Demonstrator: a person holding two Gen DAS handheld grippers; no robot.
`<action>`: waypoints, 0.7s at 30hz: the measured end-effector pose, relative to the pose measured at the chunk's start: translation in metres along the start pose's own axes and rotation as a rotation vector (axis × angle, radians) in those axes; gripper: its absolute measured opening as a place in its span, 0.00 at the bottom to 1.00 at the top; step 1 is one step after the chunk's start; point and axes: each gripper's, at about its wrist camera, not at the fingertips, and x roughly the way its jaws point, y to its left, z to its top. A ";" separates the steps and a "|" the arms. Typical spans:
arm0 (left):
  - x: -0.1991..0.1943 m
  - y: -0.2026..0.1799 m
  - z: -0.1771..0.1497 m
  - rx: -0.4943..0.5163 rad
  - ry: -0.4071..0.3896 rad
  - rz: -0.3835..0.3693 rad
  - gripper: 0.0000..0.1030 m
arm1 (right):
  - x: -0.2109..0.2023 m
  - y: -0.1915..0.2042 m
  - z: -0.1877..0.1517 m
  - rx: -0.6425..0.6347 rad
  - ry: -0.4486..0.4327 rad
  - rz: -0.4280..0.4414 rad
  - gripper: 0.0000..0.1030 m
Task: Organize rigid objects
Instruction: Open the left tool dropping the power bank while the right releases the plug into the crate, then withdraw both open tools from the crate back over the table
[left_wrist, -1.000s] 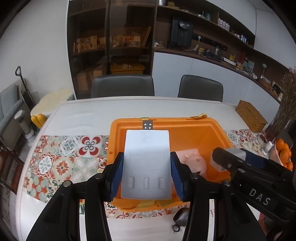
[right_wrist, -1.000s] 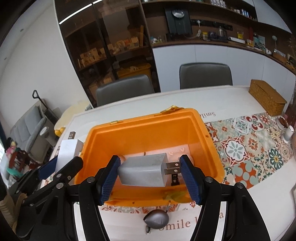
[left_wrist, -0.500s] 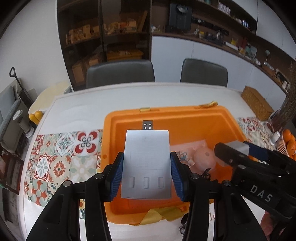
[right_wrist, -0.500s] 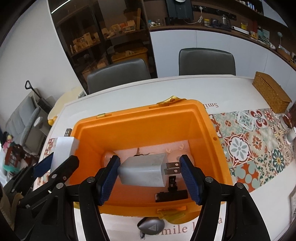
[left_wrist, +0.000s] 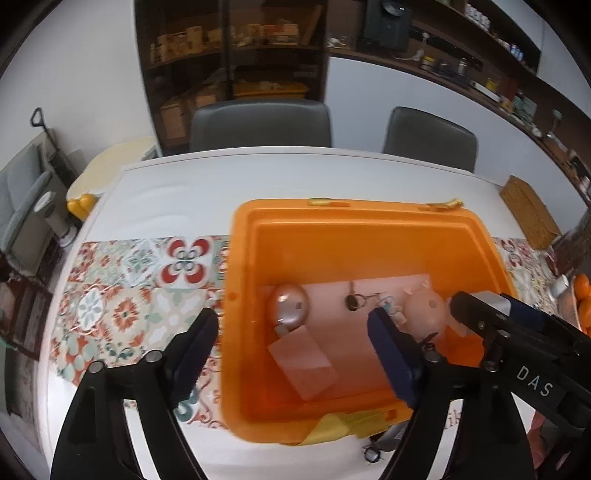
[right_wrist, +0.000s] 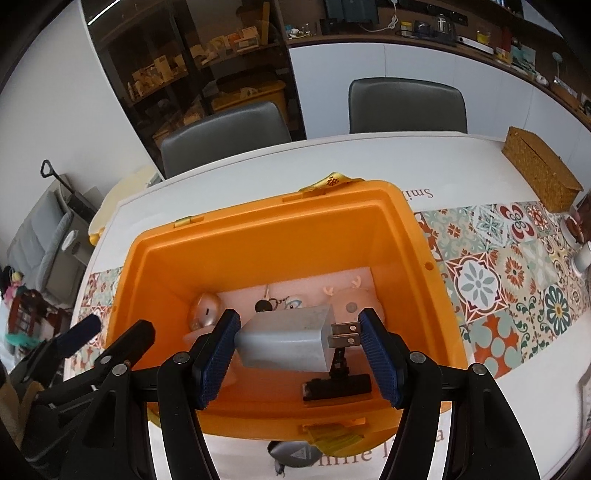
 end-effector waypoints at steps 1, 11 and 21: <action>-0.001 0.003 0.000 -0.007 -0.003 0.015 0.87 | 0.001 0.001 0.000 -0.002 0.003 0.002 0.64; -0.007 0.031 -0.009 -0.067 -0.006 0.059 0.88 | 0.015 0.020 -0.002 -0.041 0.047 0.020 0.72; -0.012 0.036 -0.020 -0.081 0.000 0.082 0.89 | -0.002 0.021 -0.006 -0.047 -0.032 -0.109 0.89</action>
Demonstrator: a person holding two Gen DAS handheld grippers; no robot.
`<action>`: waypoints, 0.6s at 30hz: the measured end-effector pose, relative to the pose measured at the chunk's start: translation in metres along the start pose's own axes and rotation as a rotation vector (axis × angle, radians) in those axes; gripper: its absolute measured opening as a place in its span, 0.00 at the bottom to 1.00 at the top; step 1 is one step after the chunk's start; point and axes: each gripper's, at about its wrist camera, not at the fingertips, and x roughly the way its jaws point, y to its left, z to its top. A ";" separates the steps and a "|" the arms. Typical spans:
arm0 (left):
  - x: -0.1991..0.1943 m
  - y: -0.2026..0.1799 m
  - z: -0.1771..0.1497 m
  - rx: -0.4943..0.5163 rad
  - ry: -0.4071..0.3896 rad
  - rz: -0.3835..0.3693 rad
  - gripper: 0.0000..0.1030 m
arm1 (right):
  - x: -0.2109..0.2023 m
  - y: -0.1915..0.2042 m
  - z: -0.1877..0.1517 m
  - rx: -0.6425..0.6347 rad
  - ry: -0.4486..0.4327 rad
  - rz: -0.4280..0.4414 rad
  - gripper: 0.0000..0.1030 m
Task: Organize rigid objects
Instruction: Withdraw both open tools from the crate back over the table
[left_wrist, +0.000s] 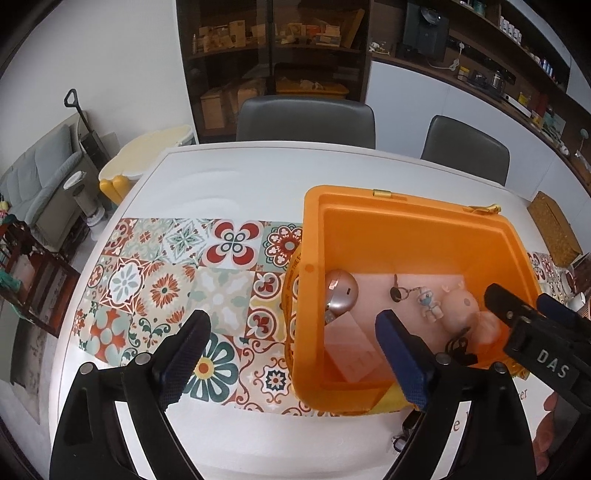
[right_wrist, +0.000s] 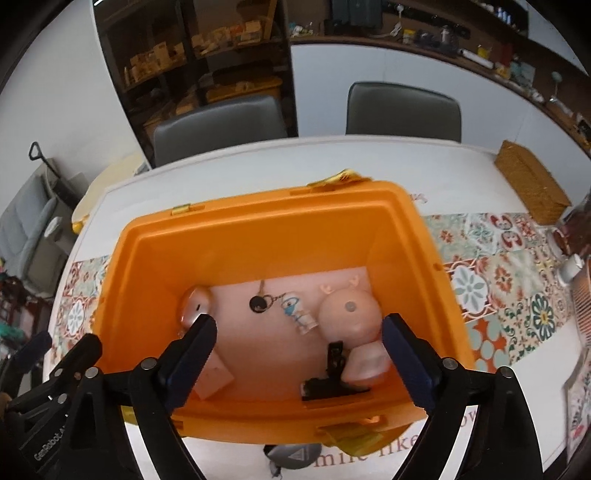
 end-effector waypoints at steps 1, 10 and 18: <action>-0.001 0.000 -0.001 -0.001 0.000 -0.001 0.89 | -0.004 -0.001 -0.002 -0.002 -0.011 -0.003 0.89; -0.022 -0.002 -0.012 -0.010 -0.020 -0.006 0.90 | -0.033 -0.007 -0.018 0.007 -0.060 -0.016 0.89; -0.043 0.002 -0.025 -0.030 -0.045 -0.008 0.91 | -0.053 -0.011 -0.034 0.012 -0.089 0.041 0.89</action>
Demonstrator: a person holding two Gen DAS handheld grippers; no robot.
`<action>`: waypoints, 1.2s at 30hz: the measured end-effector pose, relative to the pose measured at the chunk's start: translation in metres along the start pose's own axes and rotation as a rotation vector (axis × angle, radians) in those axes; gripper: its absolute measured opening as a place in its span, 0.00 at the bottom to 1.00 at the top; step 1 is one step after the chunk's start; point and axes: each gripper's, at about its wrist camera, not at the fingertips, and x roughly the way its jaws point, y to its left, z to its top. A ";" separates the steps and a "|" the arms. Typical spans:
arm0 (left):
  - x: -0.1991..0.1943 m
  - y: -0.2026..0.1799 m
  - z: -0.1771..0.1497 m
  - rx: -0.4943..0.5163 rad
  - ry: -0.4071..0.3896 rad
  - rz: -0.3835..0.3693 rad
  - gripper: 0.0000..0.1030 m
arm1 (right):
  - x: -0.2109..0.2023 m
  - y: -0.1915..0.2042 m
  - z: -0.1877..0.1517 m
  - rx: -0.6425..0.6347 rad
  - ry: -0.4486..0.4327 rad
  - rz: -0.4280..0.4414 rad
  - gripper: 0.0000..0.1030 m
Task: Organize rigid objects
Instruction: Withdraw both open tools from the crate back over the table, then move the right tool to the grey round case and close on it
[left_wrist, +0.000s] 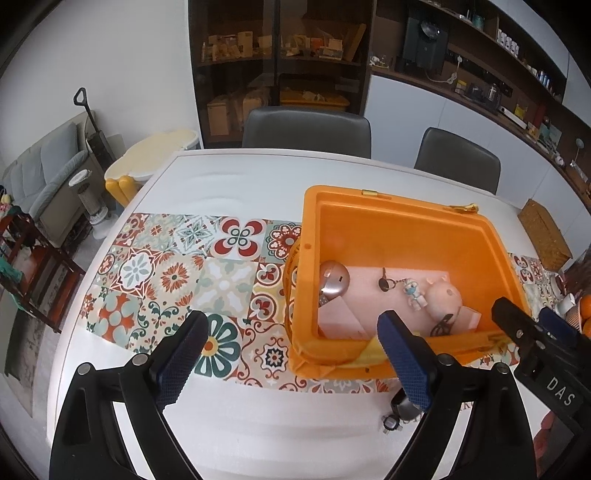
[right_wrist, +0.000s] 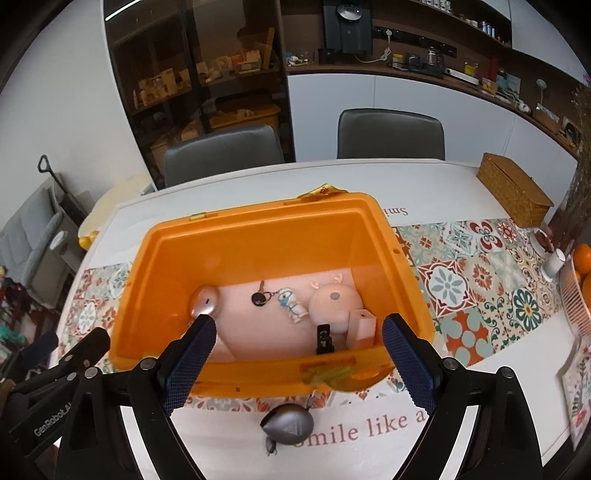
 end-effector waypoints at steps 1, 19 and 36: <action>-0.003 0.000 -0.002 -0.001 -0.002 0.007 0.92 | -0.001 0.000 -0.002 0.002 0.002 0.010 0.89; -0.012 0.011 -0.045 -0.026 0.023 0.045 0.92 | -0.006 -0.003 -0.049 0.012 0.041 0.119 0.89; 0.007 0.020 -0.082 -0.087 0.099 0.084 0.92 | 0.021 -0.004 -0.086 0.009 0.122 0.210 0.89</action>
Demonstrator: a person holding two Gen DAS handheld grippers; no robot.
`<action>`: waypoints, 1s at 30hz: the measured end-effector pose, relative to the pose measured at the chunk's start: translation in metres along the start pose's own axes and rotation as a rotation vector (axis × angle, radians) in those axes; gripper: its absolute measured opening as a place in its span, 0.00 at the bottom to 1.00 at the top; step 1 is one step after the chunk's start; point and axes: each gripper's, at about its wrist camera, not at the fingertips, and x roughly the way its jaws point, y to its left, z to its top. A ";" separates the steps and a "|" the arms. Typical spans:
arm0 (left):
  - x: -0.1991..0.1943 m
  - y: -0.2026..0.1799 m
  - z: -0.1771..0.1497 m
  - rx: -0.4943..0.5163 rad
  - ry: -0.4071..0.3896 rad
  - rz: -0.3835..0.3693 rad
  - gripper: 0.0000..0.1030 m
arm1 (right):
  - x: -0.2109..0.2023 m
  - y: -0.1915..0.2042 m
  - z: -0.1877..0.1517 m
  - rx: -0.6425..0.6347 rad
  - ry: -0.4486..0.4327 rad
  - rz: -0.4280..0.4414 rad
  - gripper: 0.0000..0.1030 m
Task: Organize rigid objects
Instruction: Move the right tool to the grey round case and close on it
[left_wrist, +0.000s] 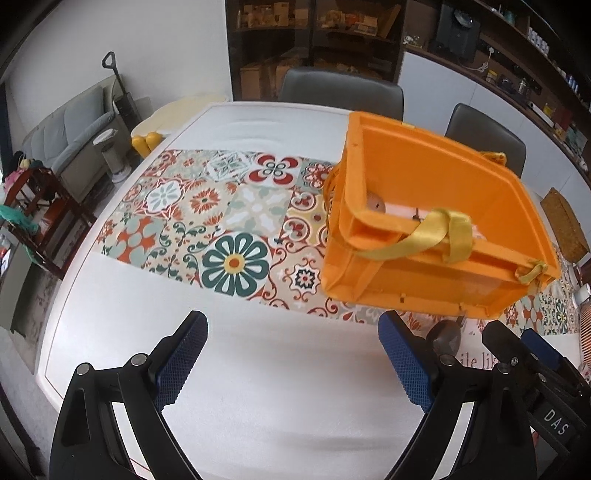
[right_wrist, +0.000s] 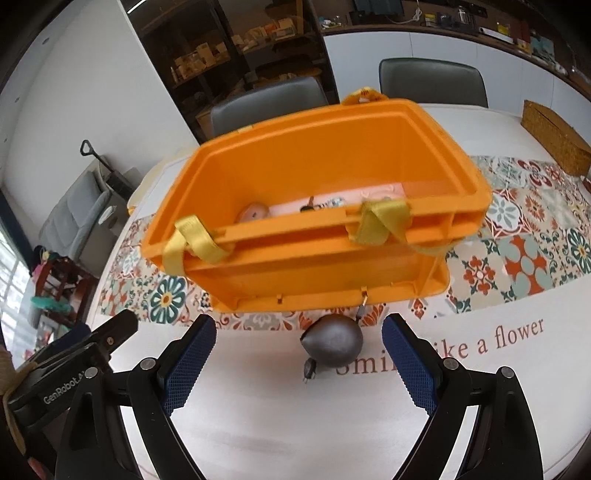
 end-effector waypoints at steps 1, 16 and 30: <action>0.001 0.000 -0.002 0.000 0.003 0.002 0.92 | 0.002 0.000 -0.001 -0.001 0.004 -0.002 0.89; 0.031 -0.012 -0.018 0.004 0.051 0.032 0.92 | 0.037 -0.016 -0.014 0.010 0.036 0.006 0.88; 0.061 -0.012 -0.025 -0.001 0.114 0.060 0.92 | 0.072 -0.023 -0.021 0.010 0.076 -0.008 0.86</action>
